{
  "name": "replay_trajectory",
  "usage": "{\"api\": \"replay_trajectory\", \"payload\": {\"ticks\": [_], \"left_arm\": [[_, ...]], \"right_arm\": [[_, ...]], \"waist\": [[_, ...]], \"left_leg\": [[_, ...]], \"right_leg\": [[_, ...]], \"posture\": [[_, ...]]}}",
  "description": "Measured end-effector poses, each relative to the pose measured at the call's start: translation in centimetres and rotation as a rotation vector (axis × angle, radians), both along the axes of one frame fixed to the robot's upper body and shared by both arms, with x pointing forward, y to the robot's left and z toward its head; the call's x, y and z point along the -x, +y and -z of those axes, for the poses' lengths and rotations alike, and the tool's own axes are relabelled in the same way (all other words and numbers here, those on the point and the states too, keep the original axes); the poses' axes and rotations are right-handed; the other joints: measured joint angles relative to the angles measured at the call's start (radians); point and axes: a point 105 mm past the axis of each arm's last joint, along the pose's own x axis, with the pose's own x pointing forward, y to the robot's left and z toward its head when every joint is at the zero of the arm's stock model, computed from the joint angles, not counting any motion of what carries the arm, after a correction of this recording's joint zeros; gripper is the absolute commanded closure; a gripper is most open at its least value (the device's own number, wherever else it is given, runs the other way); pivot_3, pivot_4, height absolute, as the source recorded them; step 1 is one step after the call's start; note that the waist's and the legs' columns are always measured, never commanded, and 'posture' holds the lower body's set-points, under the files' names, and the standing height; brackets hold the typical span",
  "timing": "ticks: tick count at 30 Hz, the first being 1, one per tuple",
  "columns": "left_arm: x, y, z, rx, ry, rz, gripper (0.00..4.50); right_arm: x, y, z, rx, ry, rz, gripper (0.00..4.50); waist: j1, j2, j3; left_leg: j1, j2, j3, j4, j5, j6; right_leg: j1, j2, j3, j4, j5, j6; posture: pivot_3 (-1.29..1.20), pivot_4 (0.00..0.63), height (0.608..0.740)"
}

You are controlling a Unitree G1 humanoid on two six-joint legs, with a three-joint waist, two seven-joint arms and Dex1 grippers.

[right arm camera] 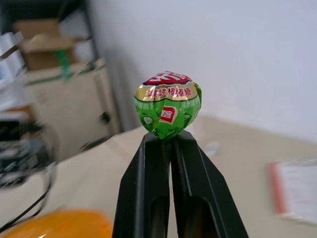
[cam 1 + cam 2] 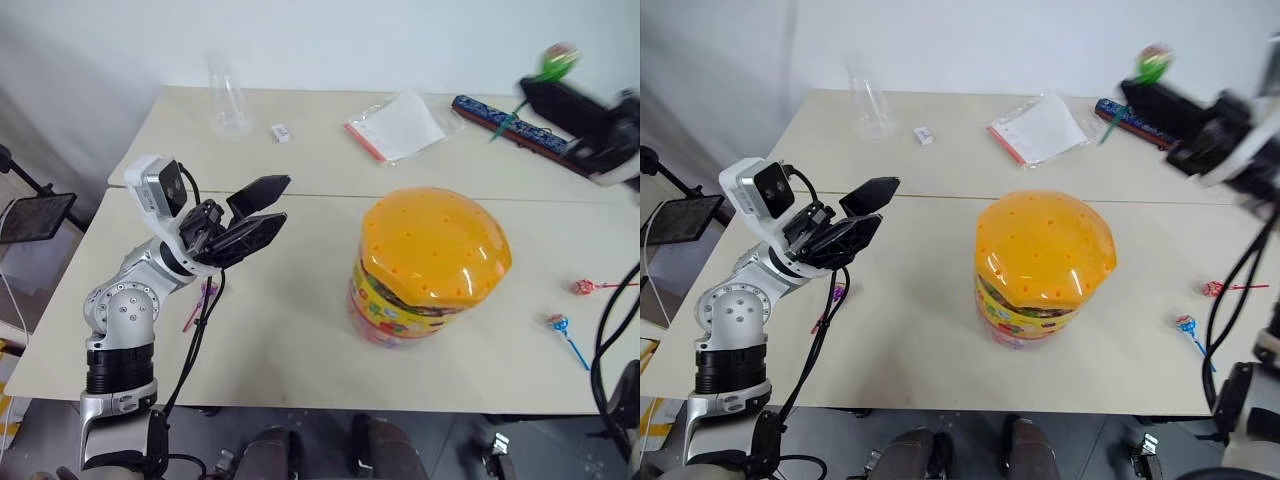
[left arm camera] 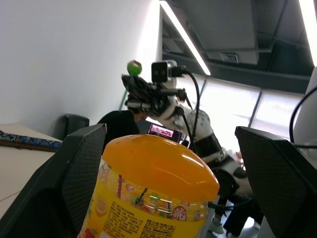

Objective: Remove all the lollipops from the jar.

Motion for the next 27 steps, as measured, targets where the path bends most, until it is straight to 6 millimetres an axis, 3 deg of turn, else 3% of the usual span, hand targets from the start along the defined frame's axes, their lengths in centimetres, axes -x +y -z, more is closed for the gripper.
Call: {"api": "replay_trajectory", "payload": {"ticks": [2, 5, 8, 10, 14, 17, 20, 25, 27], "left_arm": [[0.8, -0.3, 1.0, -0.153, -0.104, 0.004, 0.10], [1.6, -0.7, 2.8, -0.299, -0.191, 0.042, 0.10], [2.1, -1.2, 4.4, -0.370, -0.206, 0.085, 0.10], [2.2, -1.5, 4.7, -0.359, -0.191, 0.092, 0.10], [2.4, -2.3, 4.5, -0.319, -0.177, 0.090, 0.10], [2.7, -2.5, 4.6, -0.320, -0.160, 0.088, 0.10], [2.7, -2.4, 5.1, -0.327, -0.126, 0.072, 0.10], [2.5, -1.6, 5.4, -0.336, -0.105, 0.018, 0.10], [2.2, -1.1, 5.3, -0.331, -0.103, -0.018, 0.10]], "right_arm": [[1.0, -5.1, 1.9, 0.159, 0.138, 0.219, 4.48], [2.5, -9.8, 6.7, 0.390, 0.377, 0.414, 4.48], [4.6, -13.2, 13.1, 0.565, 0.659, 0.519, 4.48], [5.7, -14.6, 15.9, 0.616, 0.762, 0.578, 4.48], [6.3, -15.9, 18.4, 0.662, 0.759, 0.642, 4.48], [6.8, -16.0, 20.9, 0.647, 0.763, 0.641, 3.72], [7.1, -15.3, 22.6, 0.616, 0.748, 0.589, 2.63], [6.4, -14.9, 20.2, 0.578, 0.531, 0.586, 1.01], [5.9, -13.3, 18.4, 0.523, 0.370, 0.513, 0.36]], "waist": [[0.009, 0.000, 0.000], [0.002, 0.001, -0.001], [-0.005, 0.001, -0.001], [-0.012, 0.002, 0.000], [-0.020, 0.002, 0.000], [-0.022, 0.003, -0.001], [-0.024, 0.006, -0.001], [-0.024, 0.006, 0.000], [-0.024, 0.006, 0.000]], "left_leg": [[-0.001, 0.000, 0.000, -0.001, -0.001, 0.001], [0.000, 0.000, 0.004, -0.001, -0.003, 0.002], [0.003, 0.000, 0.007, 0.000, -0.003, 0.003], [0.004, 0.001, 0.008, 0.000, -0.002, 0.003], [0.006, 0.004, 0.005, 0.000, 0.000, -0.004], [0.007, 0.005, 0.003, -0.001, 0.002, -0.006], [0.007, 0.005, 0.004, -0.001, 0.002, -0.006], [0.008, 0.005, 0.004, -0.001, 0.003, -0.005], [0.009, 0.005, 0.004, -0.001, 0.003, -0.004]], "right_leg": [[0.000, 0.000, 0.000, -0.002, 0.000, 0.000], [0.001, 0.000, -0.003, -0.005, 0.000, 0.000], [0.002, -0.001, -0.002, -0.005, 0.001, 0.002], [0.002, -0.004, 0.001, -0.005, 0.001, 0.002], [0.004, -0.005, 0.003, -0.005, 0.005, -0.003], [0.004, -0.003, 0.004, -0.003, 0.004, -0.006], [0.003, -0.002, 0.003, -0.002, 0.004, -0.006], [0.005, -0.001, 0.002, -0.002, 0.004, -0.006], [0.005, -0.001, 0.002, -0.002, 0.004, -0.006]], "posture": [[0.00, 0.150, 0.740], [0.00, 0.150, 0.740], [0.00, 0.150, 0.740], [0.00, 0.150, 0.740], [0.00, 0.150, 0.740], [0.00, 0.150, 0.740], [0.00, 0.150, 0.740], [0.00, 0.150, 0.740], [0.00, 0.150, 0.740]]}}
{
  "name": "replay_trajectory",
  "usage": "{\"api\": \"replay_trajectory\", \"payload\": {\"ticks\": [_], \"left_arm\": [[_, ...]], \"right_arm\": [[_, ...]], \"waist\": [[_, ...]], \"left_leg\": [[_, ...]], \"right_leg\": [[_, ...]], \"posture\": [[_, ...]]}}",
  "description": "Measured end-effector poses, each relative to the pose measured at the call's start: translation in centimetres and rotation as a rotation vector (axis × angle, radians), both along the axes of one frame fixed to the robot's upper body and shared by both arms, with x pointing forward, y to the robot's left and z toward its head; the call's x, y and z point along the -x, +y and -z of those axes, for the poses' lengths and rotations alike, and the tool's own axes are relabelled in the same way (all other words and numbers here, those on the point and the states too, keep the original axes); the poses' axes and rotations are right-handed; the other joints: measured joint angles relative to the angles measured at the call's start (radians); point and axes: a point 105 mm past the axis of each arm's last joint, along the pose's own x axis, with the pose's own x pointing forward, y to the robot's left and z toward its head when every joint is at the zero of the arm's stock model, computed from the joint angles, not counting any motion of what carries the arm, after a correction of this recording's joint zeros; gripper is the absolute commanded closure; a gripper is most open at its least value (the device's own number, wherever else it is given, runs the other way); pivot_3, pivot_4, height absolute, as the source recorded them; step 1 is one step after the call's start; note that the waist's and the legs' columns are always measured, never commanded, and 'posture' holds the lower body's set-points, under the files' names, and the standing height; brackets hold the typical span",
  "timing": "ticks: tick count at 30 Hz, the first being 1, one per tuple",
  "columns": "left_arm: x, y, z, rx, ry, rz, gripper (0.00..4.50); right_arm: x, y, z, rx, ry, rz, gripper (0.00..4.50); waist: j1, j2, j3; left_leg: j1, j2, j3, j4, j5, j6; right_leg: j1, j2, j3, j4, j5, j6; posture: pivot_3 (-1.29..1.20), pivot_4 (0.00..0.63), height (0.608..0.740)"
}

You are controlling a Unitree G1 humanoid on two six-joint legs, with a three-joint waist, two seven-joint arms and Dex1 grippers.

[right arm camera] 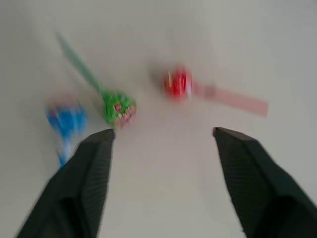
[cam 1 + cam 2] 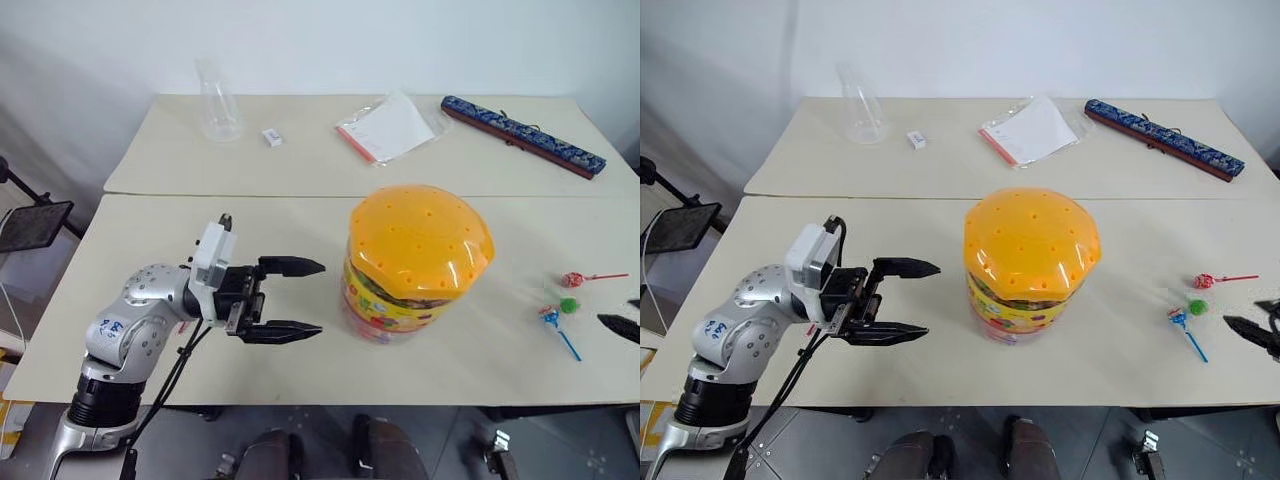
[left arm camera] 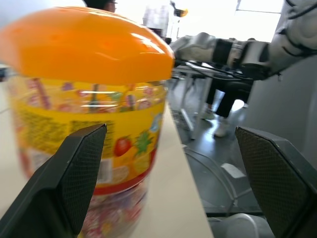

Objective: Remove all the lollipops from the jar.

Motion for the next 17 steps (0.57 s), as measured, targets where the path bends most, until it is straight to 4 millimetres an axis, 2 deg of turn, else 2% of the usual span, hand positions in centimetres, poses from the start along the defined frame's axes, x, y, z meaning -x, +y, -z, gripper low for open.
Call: {"api": "replay_trajectory", "payload": {"ticks": [1, 5, 8, 9, 11, 17], "left_arm": [[-0.2, 0.2, -0.1, 0.003, -0.006, -0.021, 0.10], [-3.4, 3.2, 1.7, -0.085, -0.012, -0.295, 0.10], [-4.9, 5.5, 3.5, -0.156, -0.031, -0.482, 0.10], [-5.3, 5.9, 3.8, -0.164, -0.039, -0.528, 0.10], [-5.9, 7.1, 4.5, -0.192, -0.050, -0.617, 0.10], [-6.4, 9.5, 6.3, -0.259, -0.072, -0.789, 0.10]], "right_arm": [[-0.1, 0.8, -0.6, -0.010, -0.052, -0.050, 0.02], [-0.5, 6.0, -3.7, -0.100, -0.190, -0.308, 0.02], [-1.1, 10.5, -5.5, -0.054, -0.291, -0.499, 0.02], [-1.4, 11.8, -5.4, -0.052, -0.298, -0.550, 0.02], [-1.6, 13.6, -4.1, -0.065, -0.258, -0.632, 0.02], [-1.7, 15.7, -0.1, -0.072, -0.225, -0.713, 0.02]], "waist": [[0.000, 0.000, 0.000], [-0.002, 0.001, 0.000], [-0.003, 0.000, 0.000], [-0.002, 0.000, 0.000], [0.005, -0.001, 0.001], [0.022, -0.001, 0.001]], "left_leg": [[0.000, 0.000, 0.000, 0.000, 0.000, 0.000], [0.002, 0.001, 0.000, -0.001, -0.001, 0.000], [0.003, 0.002, 0.000, -0.001, -0.002, -0.001], [0.003, 0.002, 0.000, -0.001, -0.002, -0.001], [0.002, 0.002, -0.002, -0.001, -0.003, -0.002], [0.002, 0.002, -0.001, -0.001, -0.006, -0.001]], "right_leg": [[0.000, 0.000, 0.000, 0.000, 0.000, 0.000], [0.000, -0.002, 0.001, 0.001, 0.000, 0.000], [0.000, -0.002, 0.001, 0.002, 0.000, 0.000], [0.000, -0.003, 0.002, 0.002, 0.000, 0.000], [0.000, -0.004, 0.001, 0.002, 0.000, 0.000], [-0.001, -0.005, -0.001, 0.001, 0.000, 0.000]], "posture": [[0.00, 0.150, 0.740], [0.00, 0.150, 0.740], [0.00, 0.150, 0.740], [0.00, 0.150, 0.740], [0.00, 0.150, 0.740], [0.00, 0.150, 0.740]]}}
